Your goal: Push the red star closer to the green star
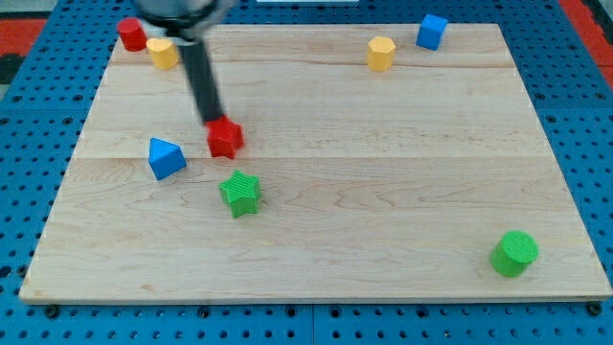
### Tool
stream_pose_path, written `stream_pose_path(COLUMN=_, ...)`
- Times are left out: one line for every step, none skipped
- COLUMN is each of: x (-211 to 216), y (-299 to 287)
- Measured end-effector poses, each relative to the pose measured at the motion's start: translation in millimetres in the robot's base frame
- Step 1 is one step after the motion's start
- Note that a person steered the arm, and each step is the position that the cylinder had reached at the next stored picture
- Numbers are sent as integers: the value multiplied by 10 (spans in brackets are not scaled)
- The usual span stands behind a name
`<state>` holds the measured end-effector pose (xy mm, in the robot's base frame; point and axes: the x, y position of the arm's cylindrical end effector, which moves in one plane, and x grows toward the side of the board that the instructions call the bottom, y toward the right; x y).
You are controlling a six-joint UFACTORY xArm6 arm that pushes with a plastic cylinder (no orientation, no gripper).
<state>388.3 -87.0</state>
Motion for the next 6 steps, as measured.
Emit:
stream_pose_path(x=214, y=359)
stream_pose_path(x=245, y=-76)
stream_pose_path(x=356, y=-330)
stream_pose_path(x=399, y=-531)
stream_pose_path(x=694, y=-530)
stream_pose_path(x=800, y=22)
